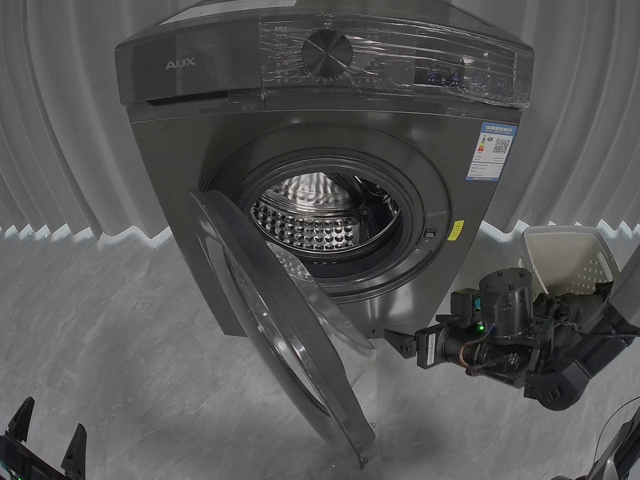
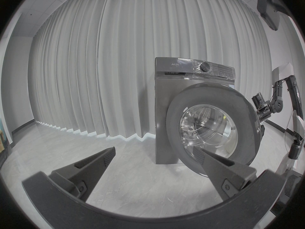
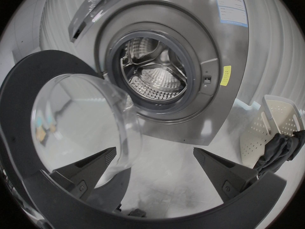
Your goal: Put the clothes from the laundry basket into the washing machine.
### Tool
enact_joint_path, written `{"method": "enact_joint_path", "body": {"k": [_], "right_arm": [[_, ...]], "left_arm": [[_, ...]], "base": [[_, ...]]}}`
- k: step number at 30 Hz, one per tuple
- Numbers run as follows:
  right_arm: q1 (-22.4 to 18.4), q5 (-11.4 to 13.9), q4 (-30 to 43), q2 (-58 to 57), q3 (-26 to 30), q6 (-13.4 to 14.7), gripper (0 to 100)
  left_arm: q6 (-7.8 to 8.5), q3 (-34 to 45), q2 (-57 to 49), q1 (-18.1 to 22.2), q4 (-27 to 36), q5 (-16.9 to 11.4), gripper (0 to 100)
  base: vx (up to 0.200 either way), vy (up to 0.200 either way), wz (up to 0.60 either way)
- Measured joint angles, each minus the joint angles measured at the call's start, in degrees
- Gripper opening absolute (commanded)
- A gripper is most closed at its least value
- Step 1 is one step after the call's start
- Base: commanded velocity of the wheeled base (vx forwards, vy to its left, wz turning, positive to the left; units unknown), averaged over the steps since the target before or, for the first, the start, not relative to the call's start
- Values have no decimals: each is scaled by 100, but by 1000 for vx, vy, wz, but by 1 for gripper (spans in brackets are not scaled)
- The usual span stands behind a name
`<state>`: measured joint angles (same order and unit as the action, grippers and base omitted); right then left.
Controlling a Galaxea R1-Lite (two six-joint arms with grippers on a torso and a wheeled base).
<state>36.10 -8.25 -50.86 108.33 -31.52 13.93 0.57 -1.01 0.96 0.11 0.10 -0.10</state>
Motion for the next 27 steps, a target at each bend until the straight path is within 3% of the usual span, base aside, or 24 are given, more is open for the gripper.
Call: {"method": "enact_joint_path", "body": {"k": [7,27], "right_arm": [[-276,-256,-5,625,-585,-6,100],[332,-45,-491,1157,-623,79,100]], "left_arm": [[2,0,0,-1,-2,0,100],[5,0,0,2,0,-1,100]], "base": [[0,0,0],[0,0,0]]}}
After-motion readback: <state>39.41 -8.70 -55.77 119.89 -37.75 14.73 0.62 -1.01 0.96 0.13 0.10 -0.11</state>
